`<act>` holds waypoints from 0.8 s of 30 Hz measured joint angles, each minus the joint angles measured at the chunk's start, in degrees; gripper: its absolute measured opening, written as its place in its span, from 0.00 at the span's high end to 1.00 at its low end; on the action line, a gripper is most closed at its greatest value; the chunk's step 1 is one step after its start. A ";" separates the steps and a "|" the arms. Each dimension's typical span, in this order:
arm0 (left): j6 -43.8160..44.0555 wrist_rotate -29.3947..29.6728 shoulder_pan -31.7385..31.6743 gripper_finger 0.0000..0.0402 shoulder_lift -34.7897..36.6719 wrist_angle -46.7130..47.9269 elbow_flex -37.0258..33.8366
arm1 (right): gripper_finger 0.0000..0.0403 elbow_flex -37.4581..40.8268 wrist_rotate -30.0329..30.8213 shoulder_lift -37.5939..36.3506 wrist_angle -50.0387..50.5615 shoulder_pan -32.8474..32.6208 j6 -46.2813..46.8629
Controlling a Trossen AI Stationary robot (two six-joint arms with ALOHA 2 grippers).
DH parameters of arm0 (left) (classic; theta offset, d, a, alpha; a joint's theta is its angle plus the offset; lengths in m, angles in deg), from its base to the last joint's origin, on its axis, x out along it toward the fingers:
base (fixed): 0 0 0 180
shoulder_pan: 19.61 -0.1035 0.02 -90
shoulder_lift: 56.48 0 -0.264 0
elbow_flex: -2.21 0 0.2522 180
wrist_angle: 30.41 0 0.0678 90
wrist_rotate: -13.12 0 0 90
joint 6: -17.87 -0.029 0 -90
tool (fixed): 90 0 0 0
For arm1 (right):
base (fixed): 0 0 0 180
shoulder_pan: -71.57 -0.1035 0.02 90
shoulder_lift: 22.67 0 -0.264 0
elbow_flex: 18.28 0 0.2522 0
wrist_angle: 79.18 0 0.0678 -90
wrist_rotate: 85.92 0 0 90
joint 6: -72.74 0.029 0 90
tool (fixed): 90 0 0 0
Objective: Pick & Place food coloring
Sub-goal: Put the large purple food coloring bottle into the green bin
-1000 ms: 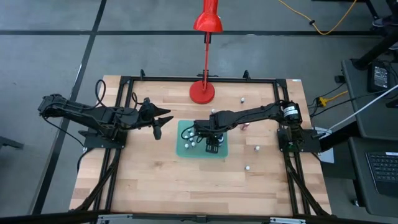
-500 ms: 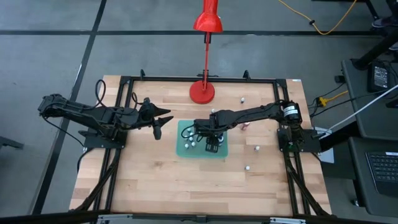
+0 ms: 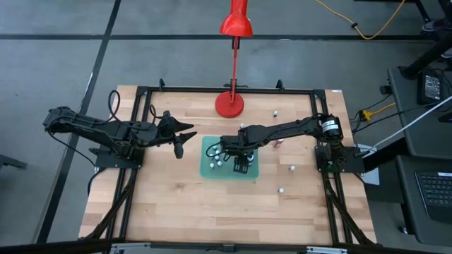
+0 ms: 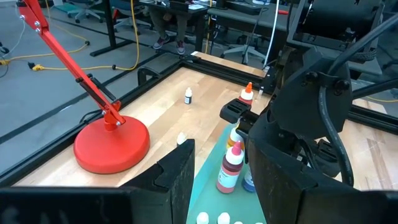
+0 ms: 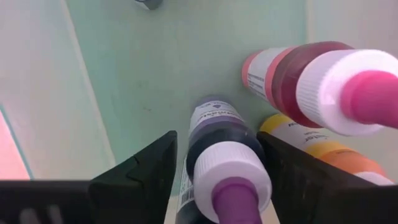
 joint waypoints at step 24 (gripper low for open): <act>0.02 0.02 -0.01 0.64 0.00 -0.01 0.00 | 0.40 -6.71 5.79 -0.04 6.91 -0.04 -0.51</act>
